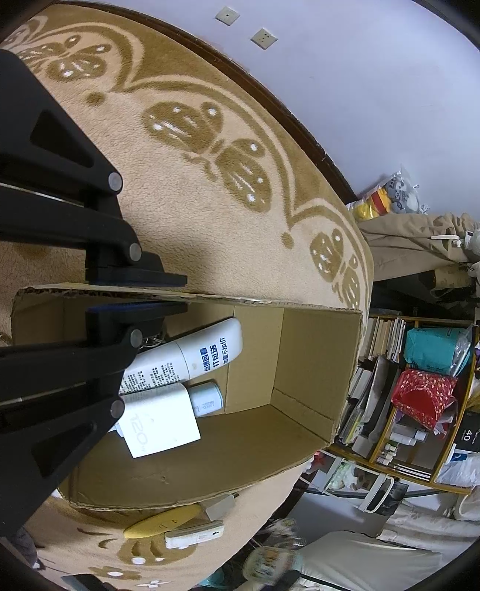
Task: Organize rigid objects
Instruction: 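Carry the mouse into the box and open the right gripper, then grasp the white charger cube with the right gripper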
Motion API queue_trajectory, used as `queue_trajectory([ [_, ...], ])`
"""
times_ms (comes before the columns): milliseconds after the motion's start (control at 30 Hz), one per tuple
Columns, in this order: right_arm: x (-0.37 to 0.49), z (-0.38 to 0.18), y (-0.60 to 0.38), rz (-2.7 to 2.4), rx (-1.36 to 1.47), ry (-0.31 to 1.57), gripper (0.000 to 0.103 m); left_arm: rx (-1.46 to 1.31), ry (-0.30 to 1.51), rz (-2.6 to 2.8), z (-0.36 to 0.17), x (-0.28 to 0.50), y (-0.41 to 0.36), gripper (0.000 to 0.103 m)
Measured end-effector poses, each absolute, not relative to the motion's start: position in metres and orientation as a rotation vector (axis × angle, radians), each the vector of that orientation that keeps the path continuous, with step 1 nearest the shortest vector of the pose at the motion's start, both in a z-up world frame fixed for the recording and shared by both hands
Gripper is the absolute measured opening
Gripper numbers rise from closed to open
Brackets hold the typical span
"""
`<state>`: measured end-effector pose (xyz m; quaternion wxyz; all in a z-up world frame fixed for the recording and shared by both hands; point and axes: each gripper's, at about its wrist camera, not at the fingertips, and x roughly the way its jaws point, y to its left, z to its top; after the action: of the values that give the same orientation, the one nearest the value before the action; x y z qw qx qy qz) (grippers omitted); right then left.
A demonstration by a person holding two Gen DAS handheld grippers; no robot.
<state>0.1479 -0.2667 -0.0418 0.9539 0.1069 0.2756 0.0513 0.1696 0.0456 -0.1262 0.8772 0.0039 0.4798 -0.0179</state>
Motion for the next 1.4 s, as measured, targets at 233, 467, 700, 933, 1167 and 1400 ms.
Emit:
queue_trajectory([
  [233,0.137,-0.025,-0.197,0.310,0.187,0.523,0.030,0.011,1.000,-0.038,-0.126,0.168,0.045,0.007],
  [467,0.129,-0.050,-0.135,0.444,0.090,0.599,0.030,0.005,1.001,-0.040,-0.126,0.168,0.045,0.007],
  [700,0.128,-0.079,-0.117,0.427,-0.013,0.680,0.024,-0.001,1.004,-0.048,-0.126,0.168,0.045,0.008],
  [933,0.130,-0.066,-0.138,0.363,0.012,0.642,0.031,0.008,1.003,-0.032,-0.124,0.166,0.043,0.008],
  [1167,0.141,-0.064,-0.185,0.203,0.036,0.612,0.071,0.004,1.007,-0.038,-0.121,0.166,0.045,0.008],
  [1400,0.169,-0.086,-0.228,0.064,0.058,0.696,0.089,0.007,1.008,-0.037,-0.121,0.166,0.046,0.009],
])
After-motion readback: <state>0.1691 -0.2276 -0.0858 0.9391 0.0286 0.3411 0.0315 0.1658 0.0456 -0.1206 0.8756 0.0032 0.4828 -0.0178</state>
